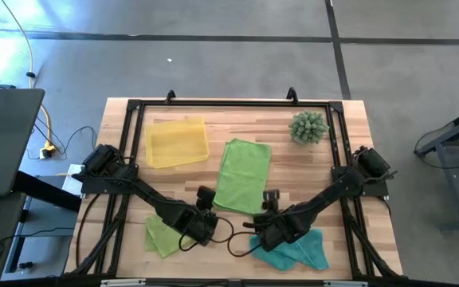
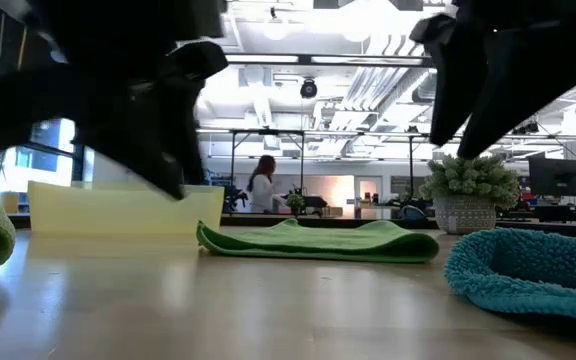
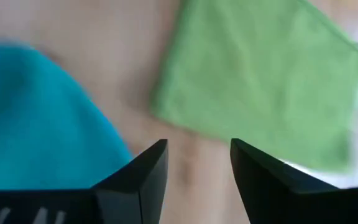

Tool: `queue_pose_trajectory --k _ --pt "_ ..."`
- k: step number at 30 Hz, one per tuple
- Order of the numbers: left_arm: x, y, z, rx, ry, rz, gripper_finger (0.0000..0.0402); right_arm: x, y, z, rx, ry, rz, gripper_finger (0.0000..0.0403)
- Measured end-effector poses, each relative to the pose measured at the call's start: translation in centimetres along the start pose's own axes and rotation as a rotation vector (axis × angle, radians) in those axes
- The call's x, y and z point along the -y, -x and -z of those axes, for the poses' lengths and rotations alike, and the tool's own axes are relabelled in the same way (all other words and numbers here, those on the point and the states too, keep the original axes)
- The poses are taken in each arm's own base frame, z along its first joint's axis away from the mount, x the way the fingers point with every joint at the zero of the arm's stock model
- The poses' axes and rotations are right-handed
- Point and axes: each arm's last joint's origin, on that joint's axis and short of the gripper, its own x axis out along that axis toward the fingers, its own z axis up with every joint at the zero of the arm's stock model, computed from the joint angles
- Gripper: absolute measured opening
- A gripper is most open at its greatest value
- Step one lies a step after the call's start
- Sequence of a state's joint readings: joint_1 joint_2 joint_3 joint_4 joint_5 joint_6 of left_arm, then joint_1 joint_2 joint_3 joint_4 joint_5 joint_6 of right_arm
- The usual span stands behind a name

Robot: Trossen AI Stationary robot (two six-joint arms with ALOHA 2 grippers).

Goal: Roll microfiber towels into tight, uniform cylinder then place into a basket
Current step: Fold the green microfiber towel

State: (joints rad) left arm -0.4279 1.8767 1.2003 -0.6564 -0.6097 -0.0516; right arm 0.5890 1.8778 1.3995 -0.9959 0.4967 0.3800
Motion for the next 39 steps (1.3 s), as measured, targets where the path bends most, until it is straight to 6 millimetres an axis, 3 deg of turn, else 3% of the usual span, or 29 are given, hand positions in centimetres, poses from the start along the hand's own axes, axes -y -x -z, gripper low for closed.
queue_pose_trajectory --k 4,11,18,22,26,32,39 --pt "-1.4 -0.6 0.0 -0.015 0.039 -0.141 0.0115 1.5 0.7 0.9 -0.149 0.066 0.088 0.0160" --pt "-4.6 -1.2 -1.3 -0.030 0.084 -0.085 0.0115 4.6 -0.6 3.2 -0.374 0.103 0.146 0.0151" --pt "-9.1 -0.9 -0.5 -0.056 0.188 0.006 0.0115 9.1 -1.7 10.0 -0.474 -0.073 0.176 0.0151" --pt "-11.9 -0.2 -0.1 0.025 0.282 0.132 0.0111 10.3 -2.3 13.0 -0.303 -0.326 0.108 0.0151" --pt "-12.5 -1.4 -0.3 0.260 0.348 0.353 0.0097 9.9 -3.5 13.6 0.029 -0.498 -0.032 0.0151" --pt "-11.9 -3.4 0.4 0.365 0.438 0.325 0.0080 8.8 -5.1 13.2 0.394 -0.385 -0.122 0.0151" --pt "-10.5 -4.7 2.2 0.287 0.498 0.344 0.0082 8.0 -7.2 12.4 0.442 -0.254 -0.142 0.0181"
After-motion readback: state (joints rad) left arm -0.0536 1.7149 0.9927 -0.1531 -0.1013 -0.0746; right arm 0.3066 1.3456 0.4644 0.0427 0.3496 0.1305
